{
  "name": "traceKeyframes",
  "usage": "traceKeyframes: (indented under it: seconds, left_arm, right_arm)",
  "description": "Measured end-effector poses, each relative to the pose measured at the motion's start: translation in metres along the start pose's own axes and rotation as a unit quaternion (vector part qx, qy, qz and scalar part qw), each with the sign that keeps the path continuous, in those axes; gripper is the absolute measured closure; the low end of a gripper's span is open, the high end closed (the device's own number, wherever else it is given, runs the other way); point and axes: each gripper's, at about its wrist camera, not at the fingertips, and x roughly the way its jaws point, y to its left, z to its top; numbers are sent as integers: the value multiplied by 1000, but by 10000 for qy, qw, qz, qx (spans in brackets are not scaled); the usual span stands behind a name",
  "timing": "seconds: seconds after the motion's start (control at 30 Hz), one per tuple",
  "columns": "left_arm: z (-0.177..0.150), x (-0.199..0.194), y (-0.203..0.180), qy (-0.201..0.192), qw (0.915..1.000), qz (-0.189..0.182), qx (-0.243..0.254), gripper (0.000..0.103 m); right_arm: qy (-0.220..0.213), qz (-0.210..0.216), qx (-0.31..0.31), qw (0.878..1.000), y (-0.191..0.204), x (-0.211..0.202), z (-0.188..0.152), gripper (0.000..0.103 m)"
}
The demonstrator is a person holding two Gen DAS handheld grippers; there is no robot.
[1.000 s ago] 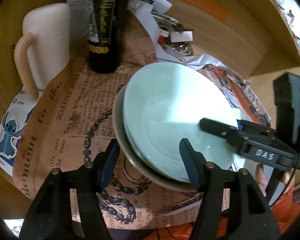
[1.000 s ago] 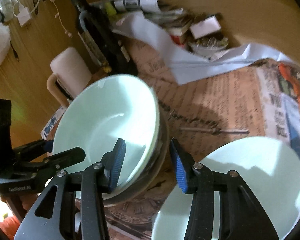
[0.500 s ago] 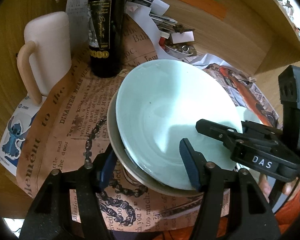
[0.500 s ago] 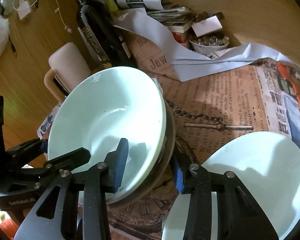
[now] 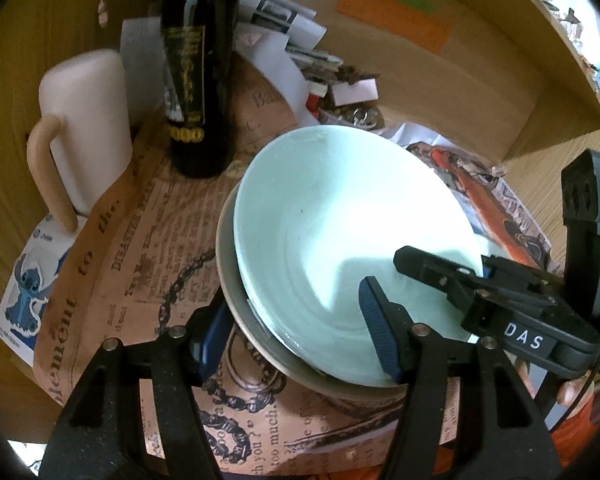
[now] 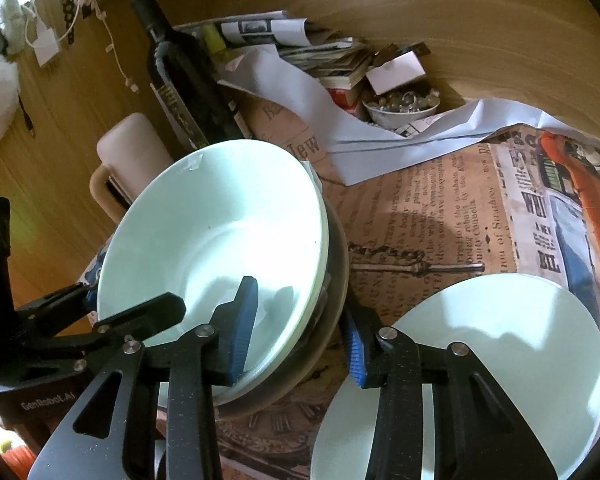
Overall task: Organize plates and bowls
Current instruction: 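Lift the nested bowls with both grippers and carry them over the separate mint green plate, then lower the nested bowls onto the mint green plate with both grippers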
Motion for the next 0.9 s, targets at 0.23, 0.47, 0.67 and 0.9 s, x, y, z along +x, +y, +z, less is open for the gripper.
traceKeyframes:
  seconds: [0.23, 0.47, 0.67, 0.9]
  left_arm:
    - [9, -9, -14, -205, 9997, -76, 127, 41]
    - [14, -13, -31, -319, 9989, -197, 275, 41]
    - [17, -14, -48, -337, 9980, -331, 428, 41]
    - [16, -15, -68, -341, 9964, -485, 598, 41]
  right_arm:
    - [-193, 6, 65, 9998, -6, -16, 4, 67]
    - [-386, -70, 141, 9991, -13, -34, 5, 67]
    - [-531, -174, 246, 9981, -25, -49, 2, 67]
    - [-666, -310, 355, 9967, -39, -68, -4, 67]
